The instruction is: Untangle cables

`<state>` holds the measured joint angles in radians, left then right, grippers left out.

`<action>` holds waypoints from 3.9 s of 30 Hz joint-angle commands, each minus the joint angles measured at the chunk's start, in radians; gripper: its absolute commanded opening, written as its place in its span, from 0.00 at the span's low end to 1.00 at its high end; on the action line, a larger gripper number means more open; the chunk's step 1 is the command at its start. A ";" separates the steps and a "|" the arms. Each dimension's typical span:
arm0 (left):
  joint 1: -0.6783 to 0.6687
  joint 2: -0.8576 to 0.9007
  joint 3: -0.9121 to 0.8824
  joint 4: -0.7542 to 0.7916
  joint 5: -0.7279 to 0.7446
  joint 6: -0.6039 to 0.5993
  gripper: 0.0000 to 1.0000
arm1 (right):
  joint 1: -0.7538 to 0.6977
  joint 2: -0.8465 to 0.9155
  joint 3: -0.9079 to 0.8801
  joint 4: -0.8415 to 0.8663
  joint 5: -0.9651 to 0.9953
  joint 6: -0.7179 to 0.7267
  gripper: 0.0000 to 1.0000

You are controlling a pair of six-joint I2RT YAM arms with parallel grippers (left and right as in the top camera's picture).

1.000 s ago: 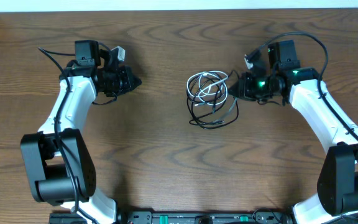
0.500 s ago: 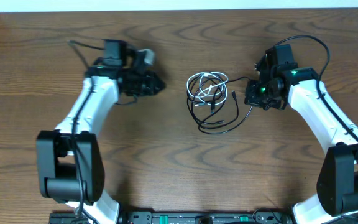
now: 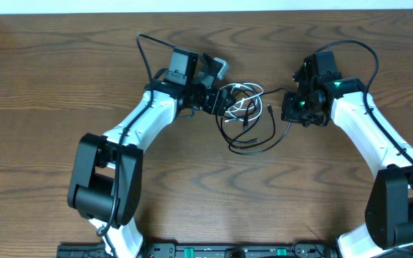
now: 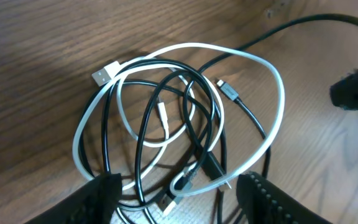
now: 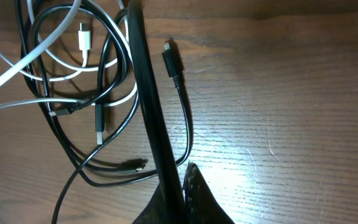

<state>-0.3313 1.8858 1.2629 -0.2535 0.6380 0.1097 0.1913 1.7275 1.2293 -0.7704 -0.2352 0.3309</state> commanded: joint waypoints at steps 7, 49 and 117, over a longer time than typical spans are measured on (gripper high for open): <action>-0.062 0.007 0.013 0.010 -0.084 0.186 0.66 | 0.005 -0.005 0.004 0.011 0.005 -0.014 0.01; 0.345 -0.801 0.014 -0.269 -0.048 -0.221 0.07 | 0.004 0.077 0.000 0.016 0.097 -0.018 0.01; 0.672 -0.618 0.060 0.439 0.642 -1.050 0.07 | 0.437 0.305 0.142 0.829 -0.324 -0.261 0.06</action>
<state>0.3439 1.2701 1.2984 0.1825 1.2587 -0.9421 0.6434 2.0270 1.3640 0.0639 -0.7170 -0.0303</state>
